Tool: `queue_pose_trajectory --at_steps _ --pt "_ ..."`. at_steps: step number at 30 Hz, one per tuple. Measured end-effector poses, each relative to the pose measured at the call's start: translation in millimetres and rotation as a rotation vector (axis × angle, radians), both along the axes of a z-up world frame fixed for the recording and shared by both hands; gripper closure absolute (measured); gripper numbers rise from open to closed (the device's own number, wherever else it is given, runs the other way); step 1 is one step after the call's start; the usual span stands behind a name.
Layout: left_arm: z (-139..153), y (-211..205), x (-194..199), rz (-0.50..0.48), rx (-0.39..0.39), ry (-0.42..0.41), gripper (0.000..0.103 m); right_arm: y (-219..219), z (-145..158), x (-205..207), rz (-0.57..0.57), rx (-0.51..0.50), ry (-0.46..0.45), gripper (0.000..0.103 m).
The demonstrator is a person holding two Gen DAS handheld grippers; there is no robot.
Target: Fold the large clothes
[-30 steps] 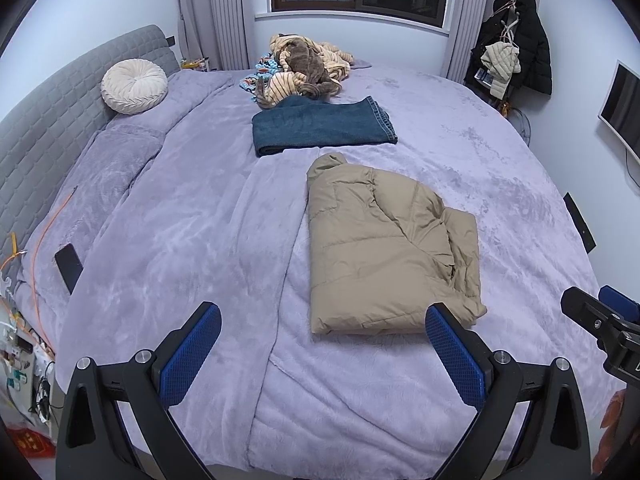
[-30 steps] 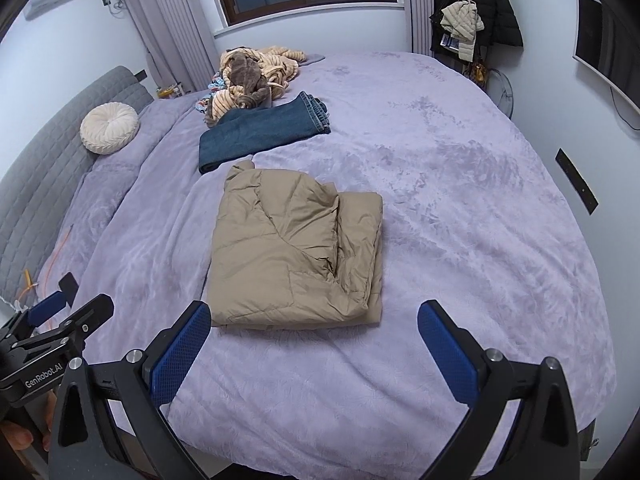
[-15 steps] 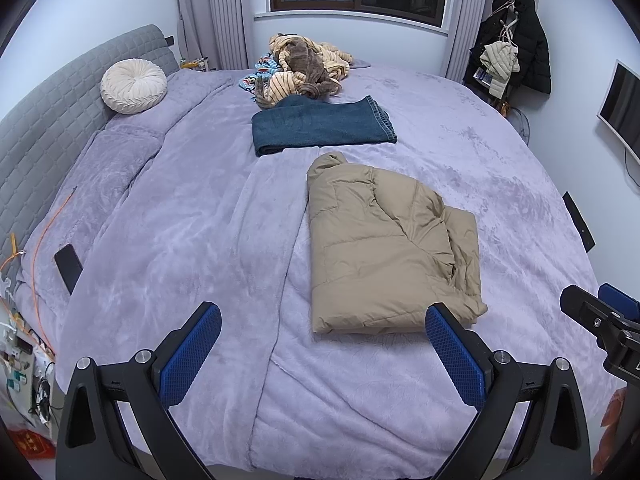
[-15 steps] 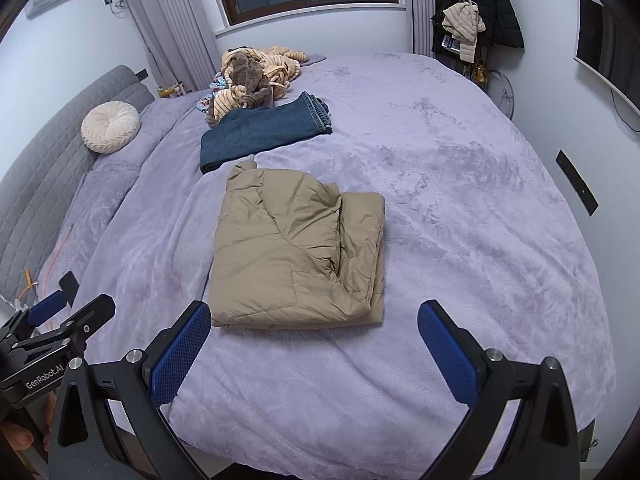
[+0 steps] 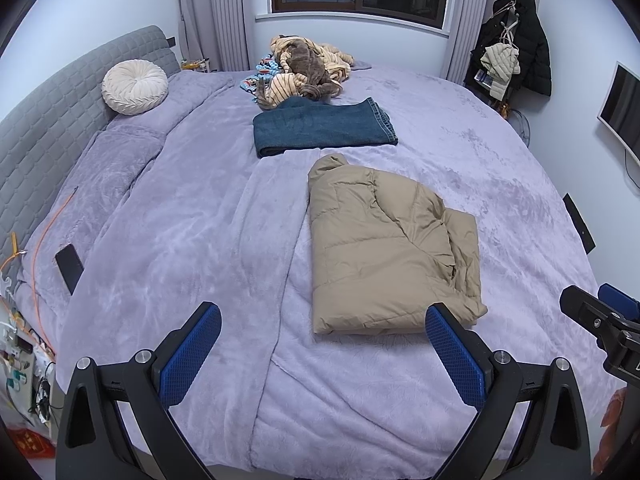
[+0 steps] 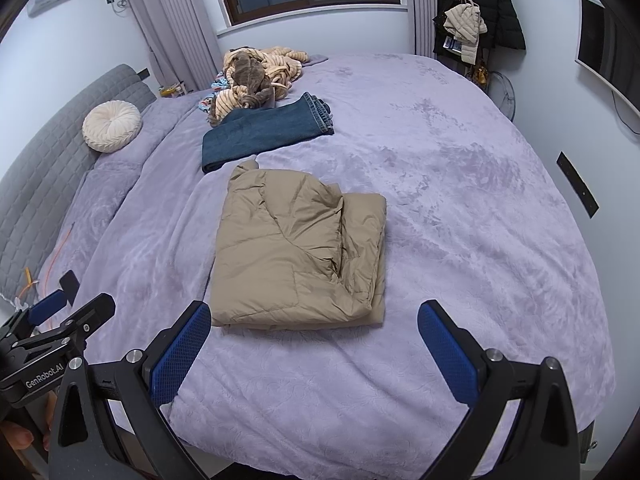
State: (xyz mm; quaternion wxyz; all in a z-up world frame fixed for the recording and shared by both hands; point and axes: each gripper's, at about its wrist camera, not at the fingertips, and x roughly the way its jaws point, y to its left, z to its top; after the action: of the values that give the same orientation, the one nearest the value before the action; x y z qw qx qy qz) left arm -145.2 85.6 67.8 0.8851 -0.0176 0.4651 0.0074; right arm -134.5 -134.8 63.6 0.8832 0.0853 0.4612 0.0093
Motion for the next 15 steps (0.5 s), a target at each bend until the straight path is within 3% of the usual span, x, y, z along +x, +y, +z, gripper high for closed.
queue_pose_trajectory --at_steps 15 --pt "-0.2 0.0 0.5 0.003 0.001 -0.001 0.001 0.6 0.0 -1.3 0.0 0.001 0.0 0.0"
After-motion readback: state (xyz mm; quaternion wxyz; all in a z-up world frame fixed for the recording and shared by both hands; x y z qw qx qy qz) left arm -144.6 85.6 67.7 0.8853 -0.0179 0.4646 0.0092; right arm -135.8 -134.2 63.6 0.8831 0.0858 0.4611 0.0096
